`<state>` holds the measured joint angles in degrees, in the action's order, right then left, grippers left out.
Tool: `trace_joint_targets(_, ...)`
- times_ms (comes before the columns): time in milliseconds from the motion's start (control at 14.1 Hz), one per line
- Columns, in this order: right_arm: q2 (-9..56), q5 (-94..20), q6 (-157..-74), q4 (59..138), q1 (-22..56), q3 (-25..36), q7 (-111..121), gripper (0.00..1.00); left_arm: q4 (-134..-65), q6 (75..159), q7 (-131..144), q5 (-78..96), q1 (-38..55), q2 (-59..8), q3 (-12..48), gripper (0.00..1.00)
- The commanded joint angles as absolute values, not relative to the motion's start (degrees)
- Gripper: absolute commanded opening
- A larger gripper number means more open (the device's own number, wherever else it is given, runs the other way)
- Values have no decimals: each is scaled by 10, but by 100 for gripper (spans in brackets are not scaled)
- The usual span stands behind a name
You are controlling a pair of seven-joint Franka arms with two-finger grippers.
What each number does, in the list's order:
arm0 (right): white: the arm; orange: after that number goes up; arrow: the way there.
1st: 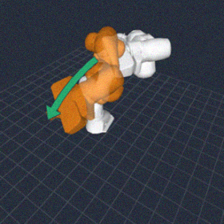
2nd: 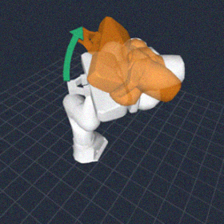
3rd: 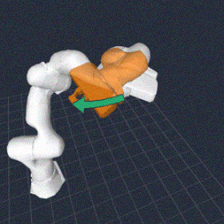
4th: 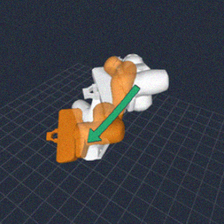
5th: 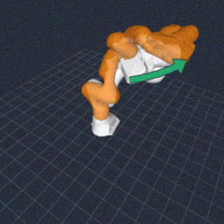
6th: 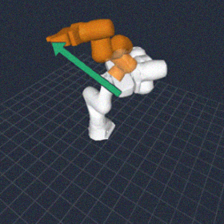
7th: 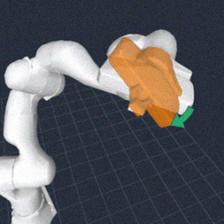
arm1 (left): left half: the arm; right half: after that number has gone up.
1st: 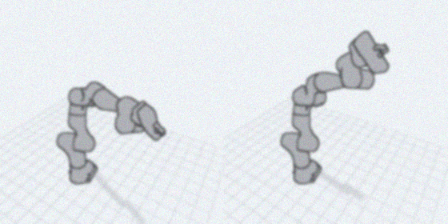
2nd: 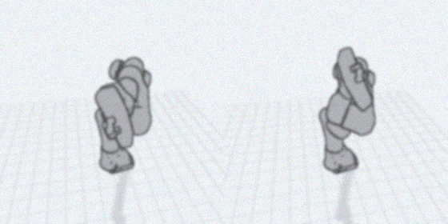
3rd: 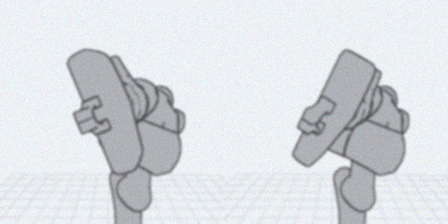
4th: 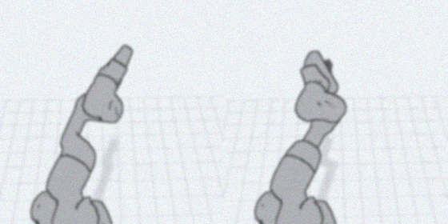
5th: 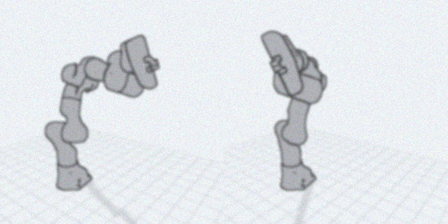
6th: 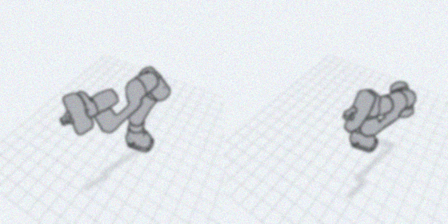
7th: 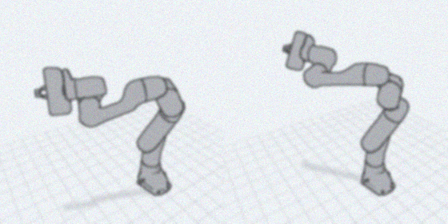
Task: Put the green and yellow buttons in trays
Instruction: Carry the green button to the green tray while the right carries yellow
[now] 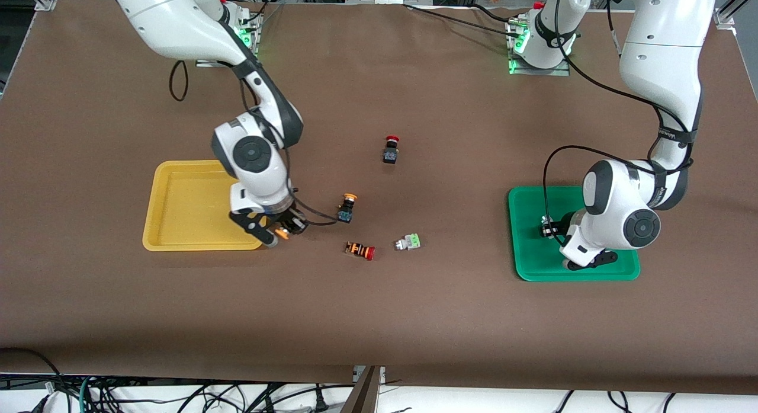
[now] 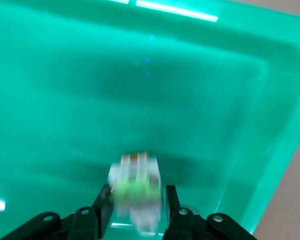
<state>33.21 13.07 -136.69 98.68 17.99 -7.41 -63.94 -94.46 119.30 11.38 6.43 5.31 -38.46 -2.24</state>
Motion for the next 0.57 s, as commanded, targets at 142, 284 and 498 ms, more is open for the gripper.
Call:
trace_joint_targets(142, 269, 34, -1271, 1001, 96, -76, -380, 0, -807, 1067, 94, 59, 68, -369, -16, 100)
trace_joint_targets(284, 250, 34, -1261, 1032, 64, -72, -311, 0, -770, 1043, 88, 62, 97, -374, -13, 100)
trace_joint_targets(498, 222, 33, -1274, 1084, 13, -69, -216, 0, -765, 1065, 15, 62, 162, -385, -13, 100)
